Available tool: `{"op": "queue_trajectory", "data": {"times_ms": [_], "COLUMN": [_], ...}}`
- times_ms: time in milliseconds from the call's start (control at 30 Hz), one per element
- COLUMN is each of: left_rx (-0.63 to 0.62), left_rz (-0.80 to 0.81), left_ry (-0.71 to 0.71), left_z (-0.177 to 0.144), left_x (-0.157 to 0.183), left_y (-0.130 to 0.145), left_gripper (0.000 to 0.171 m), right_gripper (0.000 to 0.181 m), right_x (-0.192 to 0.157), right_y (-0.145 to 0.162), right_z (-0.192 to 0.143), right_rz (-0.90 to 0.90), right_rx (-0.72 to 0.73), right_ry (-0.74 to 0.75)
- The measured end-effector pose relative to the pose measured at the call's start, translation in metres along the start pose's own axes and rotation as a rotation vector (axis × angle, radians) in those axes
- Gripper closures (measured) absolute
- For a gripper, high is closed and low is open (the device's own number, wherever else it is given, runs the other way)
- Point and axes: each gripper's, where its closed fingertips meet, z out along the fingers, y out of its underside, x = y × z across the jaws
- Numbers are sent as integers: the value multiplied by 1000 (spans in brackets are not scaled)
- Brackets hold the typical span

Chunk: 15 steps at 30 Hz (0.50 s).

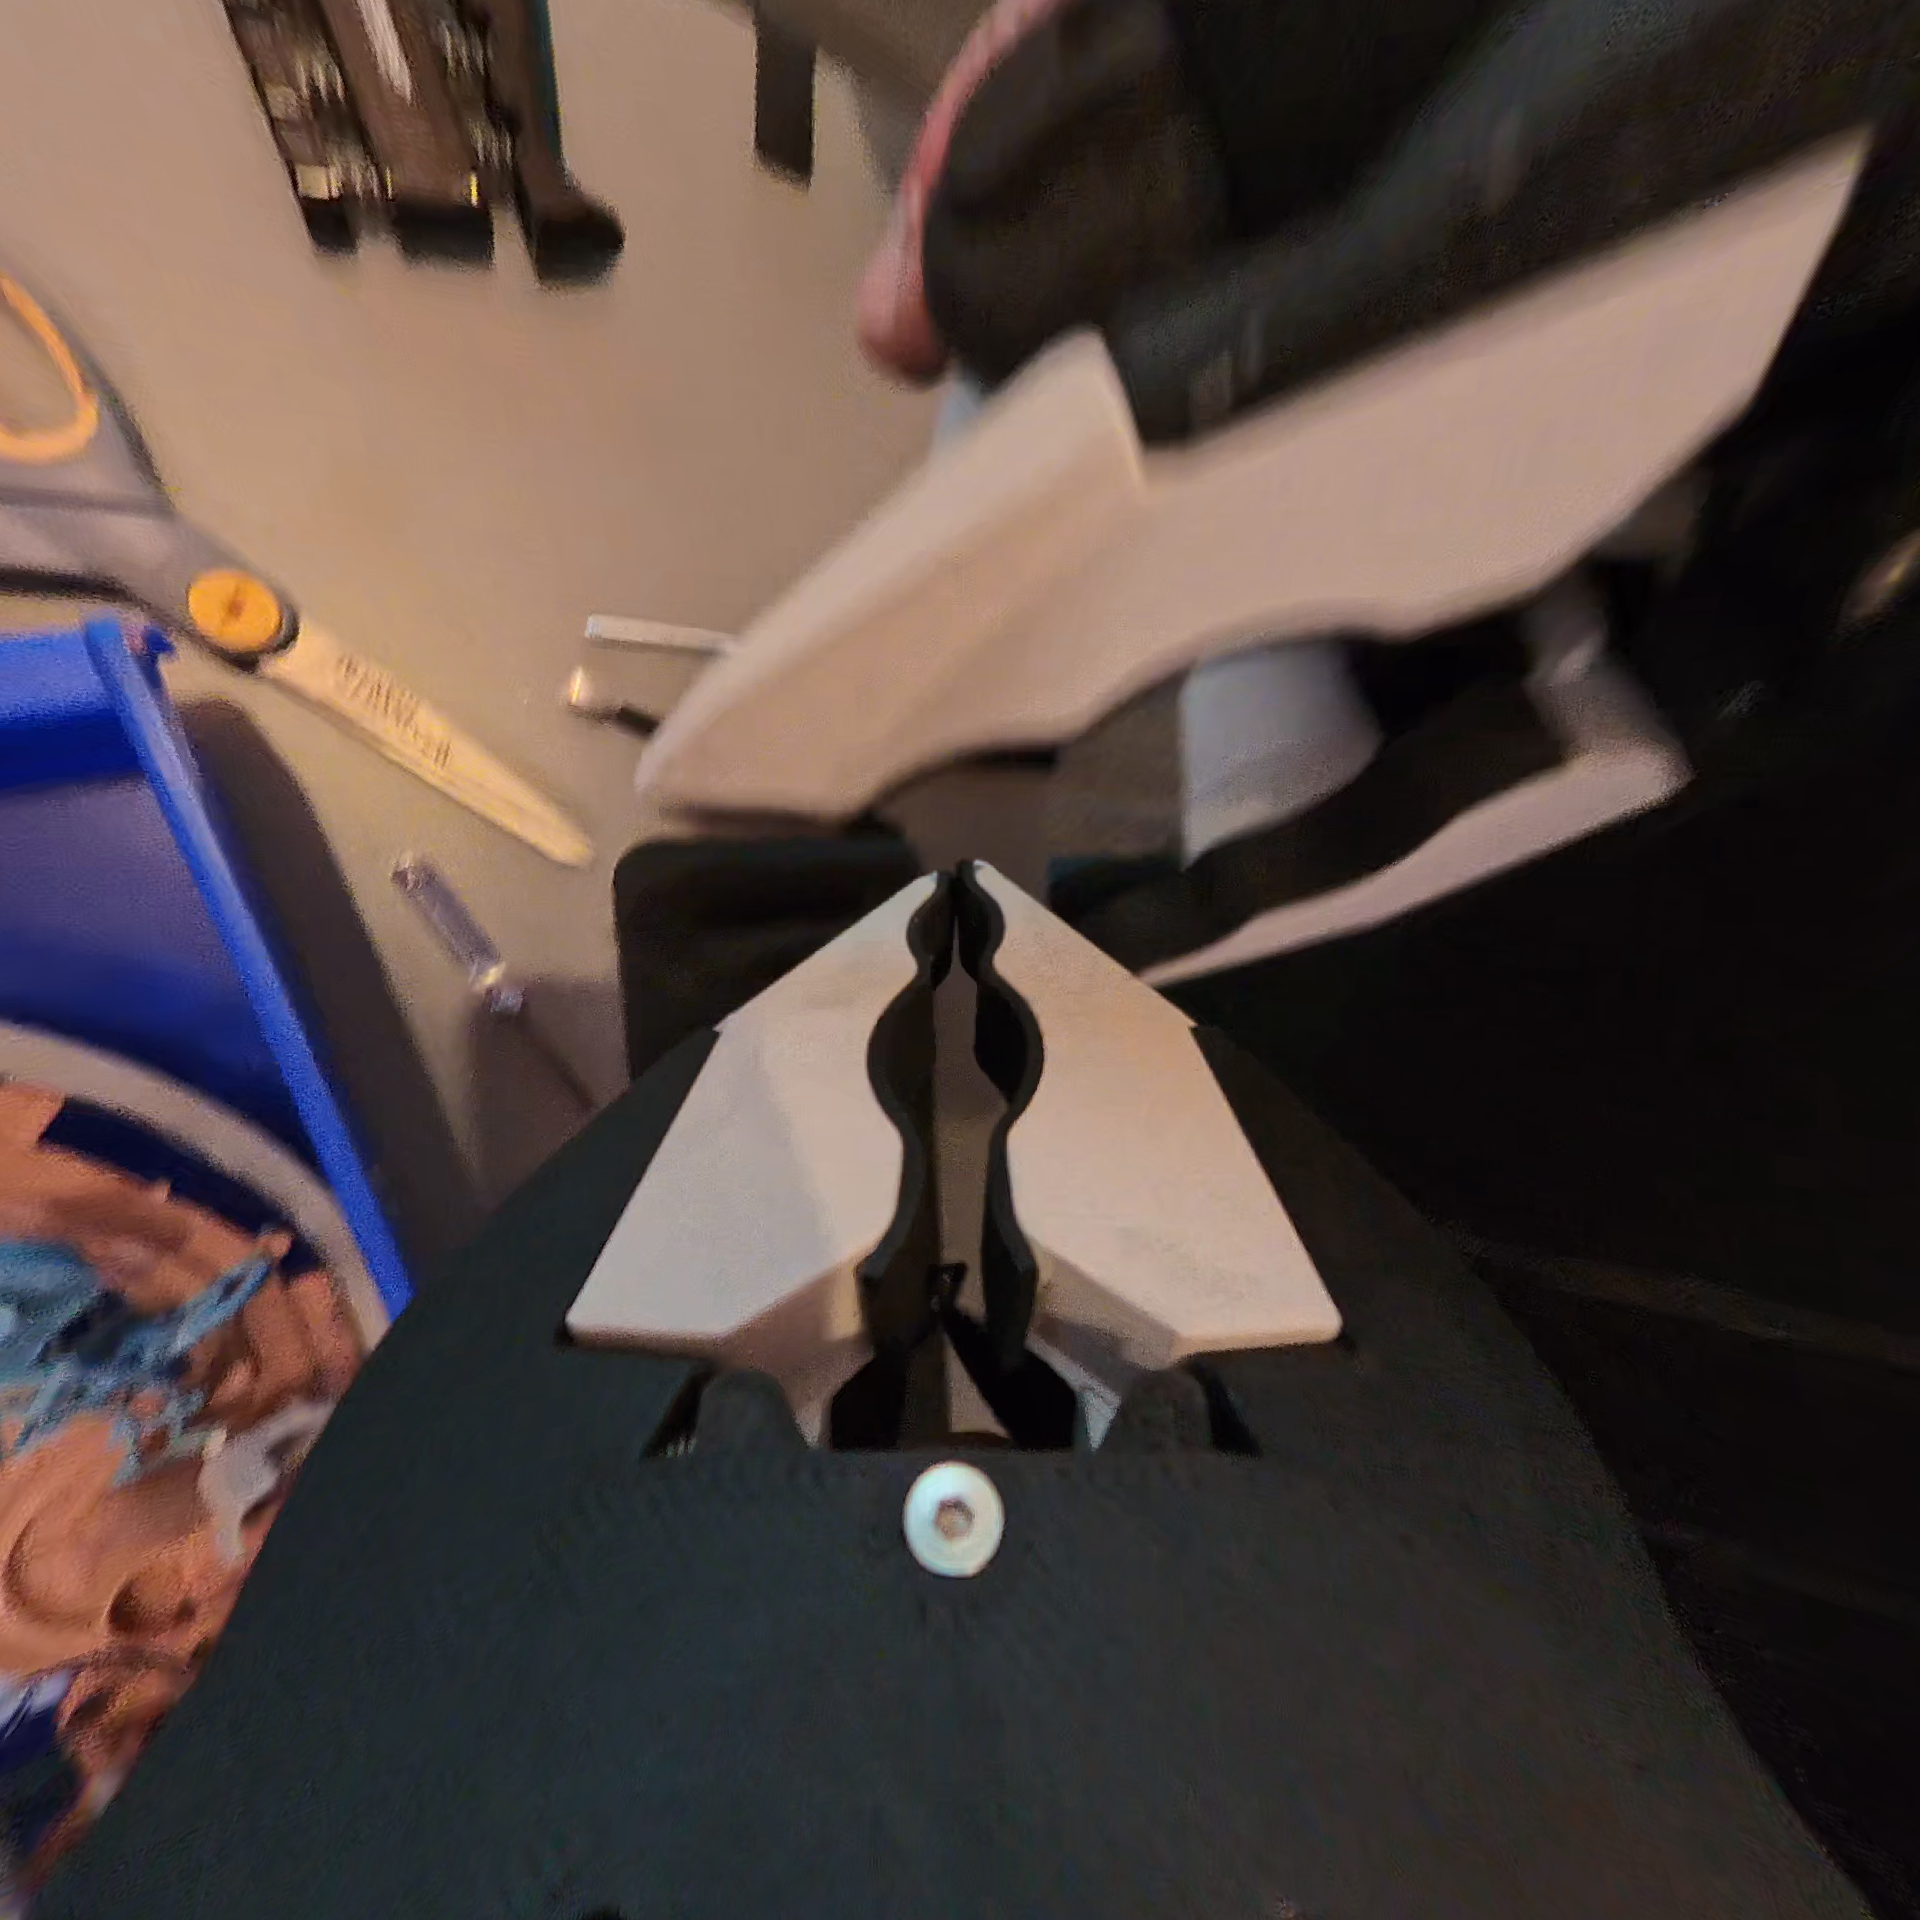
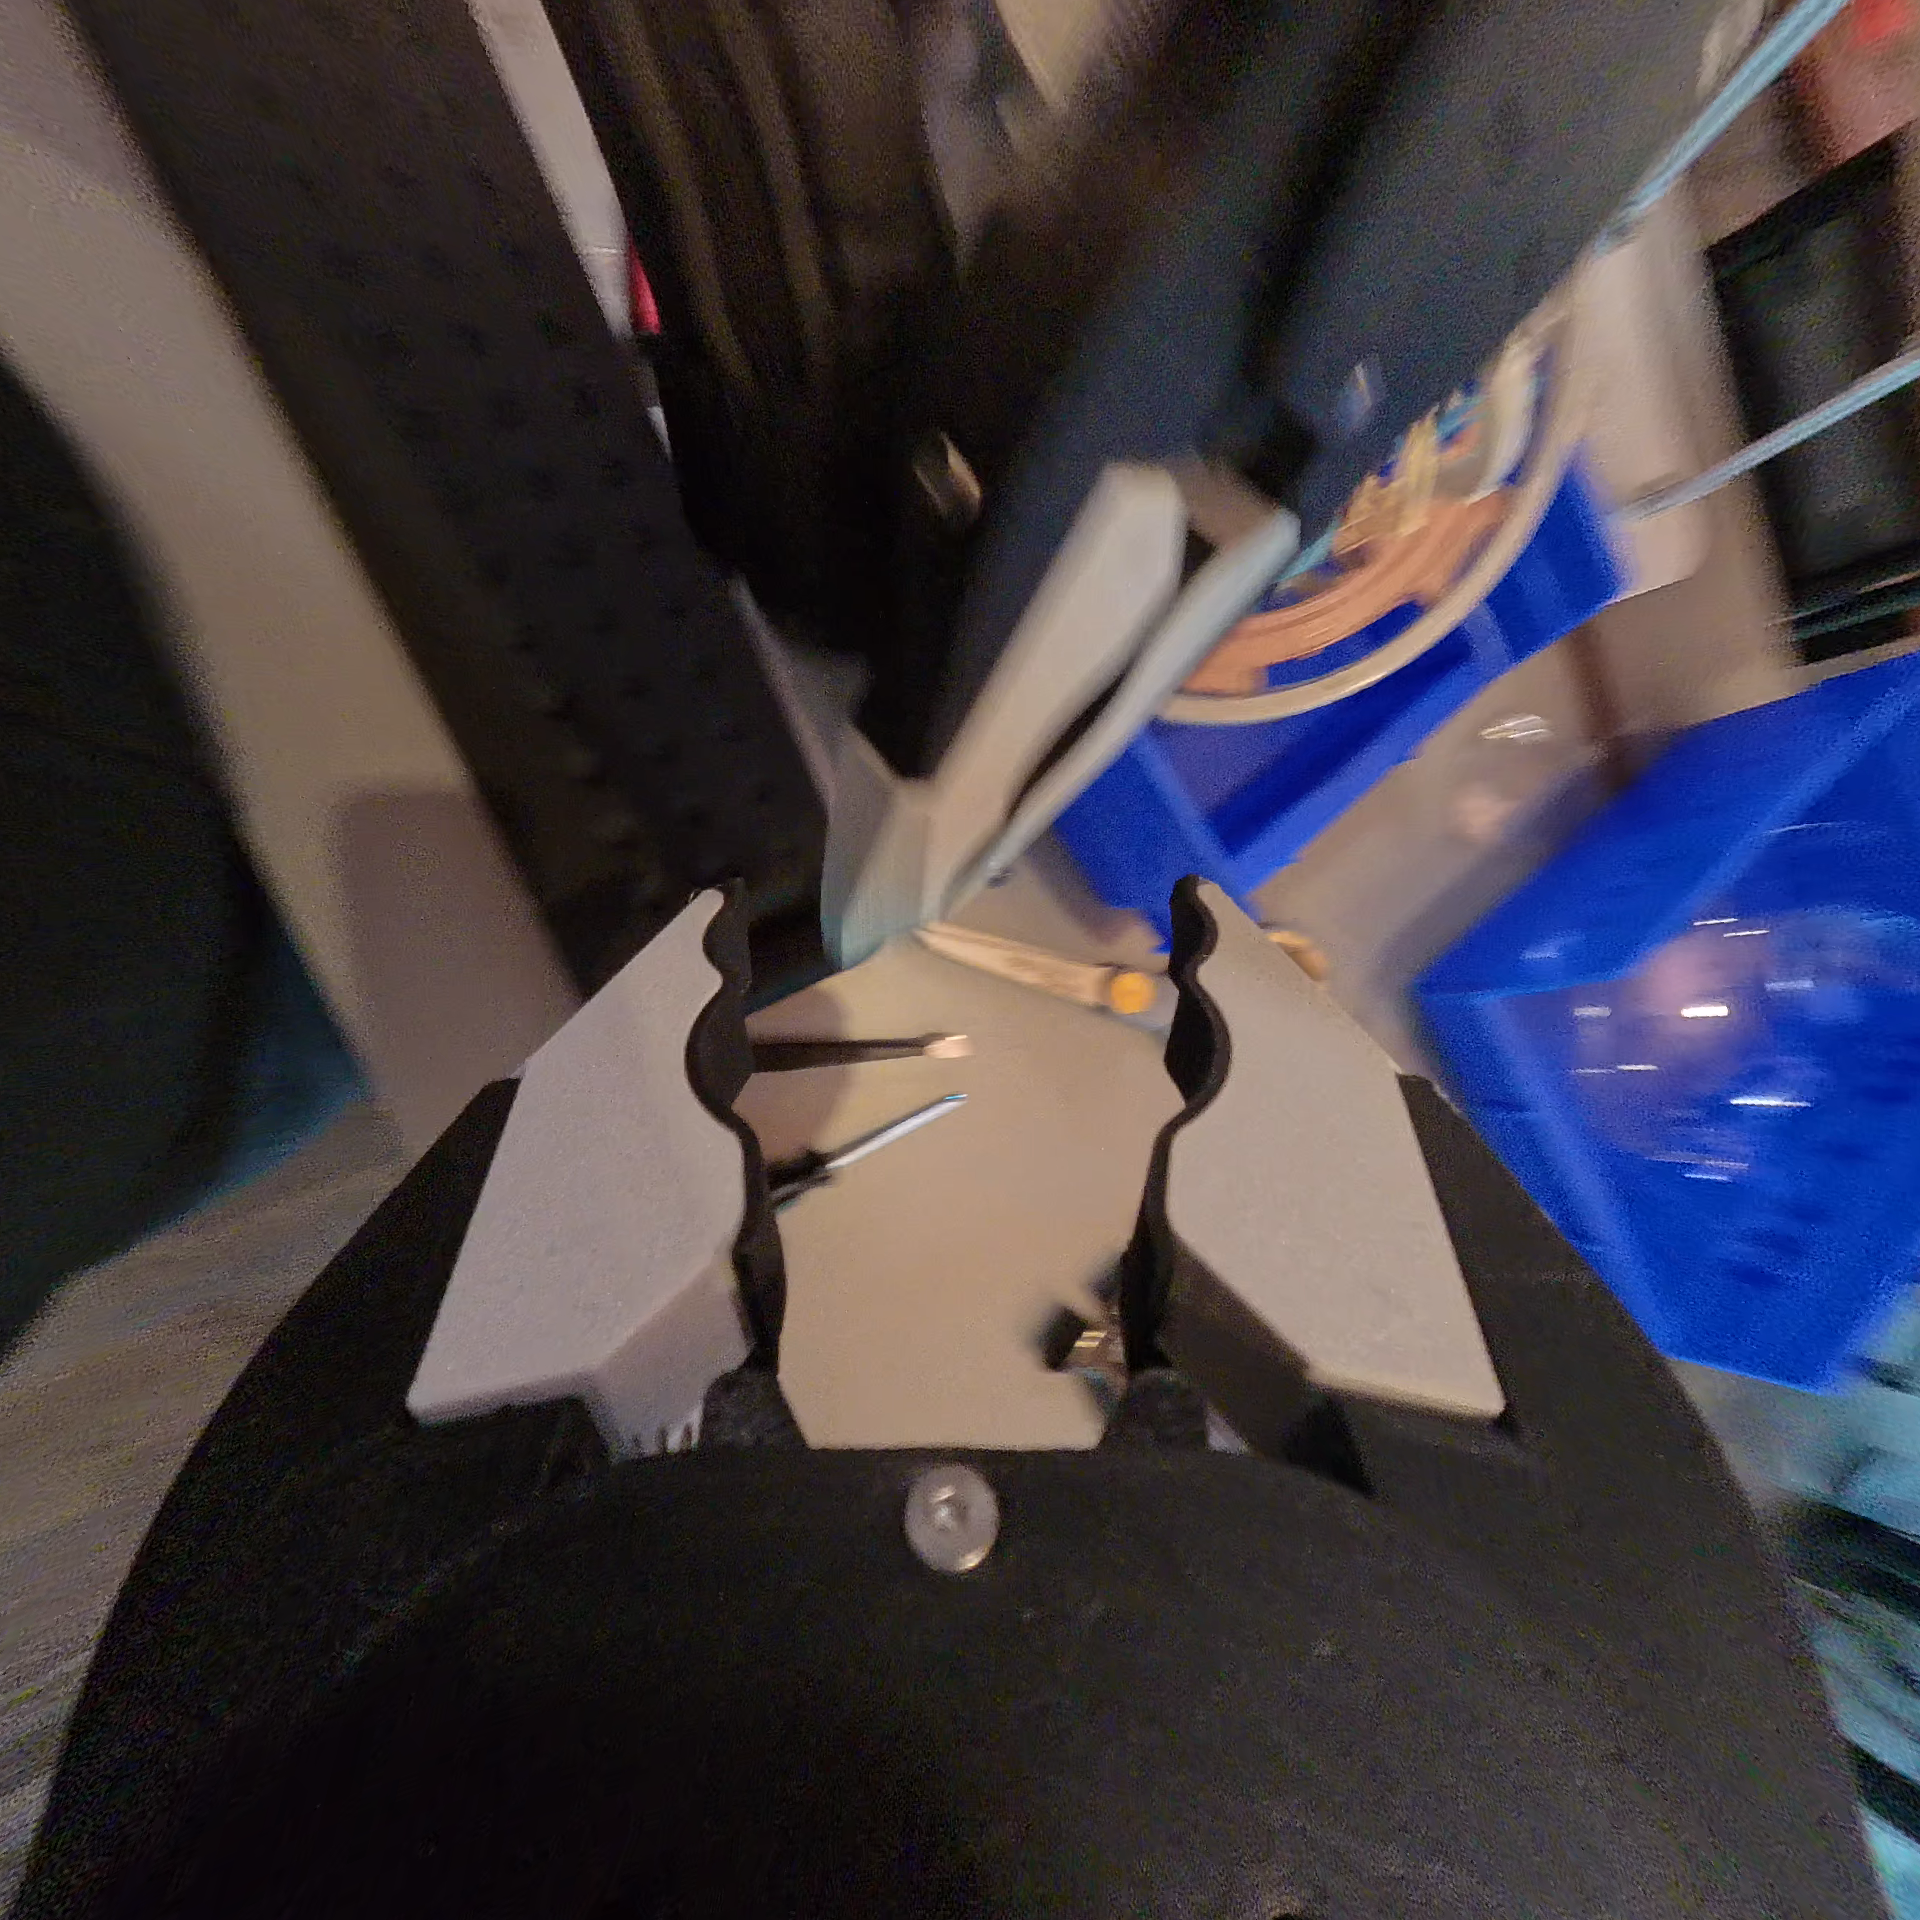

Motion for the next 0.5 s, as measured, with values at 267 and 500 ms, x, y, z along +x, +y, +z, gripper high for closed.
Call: {"op": "queue_trajectory", "data": {"times_ms": [267, 500], "left_rx": [-767, -732], "left_rz": [-13, 86], "left_ry": [-164, -204], "left_z": [3, 18], "left_x": [-7, -8], "left_y": [166, 161], "left_gripper": [171, 171], "right_gripper": [114, 48], "right_x": [-54, -40], "right_y": [16, -1], "right_z": [-11, -9], "right_rz": [322, 498], "right_rx": [236, 490], "right_ry": [-313, -322]}}
